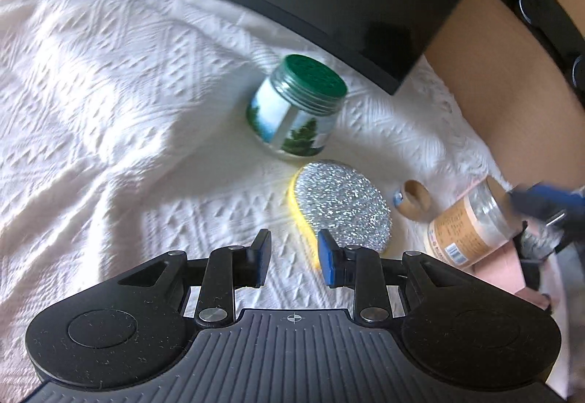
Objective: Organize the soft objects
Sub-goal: 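Move both tools back toward the silver glitter pad, then lower the left tool over the silver glitter pad's rim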
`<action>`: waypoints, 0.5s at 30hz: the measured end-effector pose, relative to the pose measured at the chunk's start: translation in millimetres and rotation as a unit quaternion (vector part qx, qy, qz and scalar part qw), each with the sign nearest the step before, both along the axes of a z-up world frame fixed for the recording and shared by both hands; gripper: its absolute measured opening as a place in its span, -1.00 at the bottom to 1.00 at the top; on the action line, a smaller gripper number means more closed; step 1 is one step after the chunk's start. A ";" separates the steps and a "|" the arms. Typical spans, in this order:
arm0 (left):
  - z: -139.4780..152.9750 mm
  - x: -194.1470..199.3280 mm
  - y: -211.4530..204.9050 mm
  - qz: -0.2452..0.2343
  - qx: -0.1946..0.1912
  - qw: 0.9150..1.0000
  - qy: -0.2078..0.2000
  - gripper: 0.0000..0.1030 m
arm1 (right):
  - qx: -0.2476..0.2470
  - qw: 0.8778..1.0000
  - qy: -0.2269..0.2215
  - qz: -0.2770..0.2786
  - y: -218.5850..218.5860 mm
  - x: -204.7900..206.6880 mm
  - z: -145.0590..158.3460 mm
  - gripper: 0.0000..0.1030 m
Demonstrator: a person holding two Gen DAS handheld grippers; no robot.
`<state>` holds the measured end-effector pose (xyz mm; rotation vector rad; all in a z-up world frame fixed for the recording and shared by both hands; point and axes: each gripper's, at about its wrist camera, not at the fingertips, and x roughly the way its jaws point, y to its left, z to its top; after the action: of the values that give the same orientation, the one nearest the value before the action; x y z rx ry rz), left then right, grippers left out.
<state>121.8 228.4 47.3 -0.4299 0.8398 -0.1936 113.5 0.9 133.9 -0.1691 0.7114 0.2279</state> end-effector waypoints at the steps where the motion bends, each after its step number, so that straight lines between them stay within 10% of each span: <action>1: -0.2 -1.0 3.2 0.002 -0.006 1.000 0.000 -0.41 | -0.007 1.000 0.005 0.008 7.7 3.1 -10.1 0.48; 6: -3.4 -5.1 11.8 0.003 -0.010 1.000 0.001 -0.40 | -0.055 0.998 -0.007 0.013 31.3 24.5 -55.1 0.30; 8: -5.8 -4.6 11.9 0.005 -0.009 1.000 0.005 -0.40 | -0.095 0.995 -0.017 0.009 38.0 34.9 -66.1 -0.26; 15: -5.7 -3.8 13.6 0.025 -0.003 1.000 -0.001 -0.40 | -0.183 0.982 -0.051 -0.001 48.5 52.5 -91.4 -0.30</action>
<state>118.0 241.9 41.6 -0.4562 0.8260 -0.1505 166.1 49.4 42.5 -0.5272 0.6459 0.0830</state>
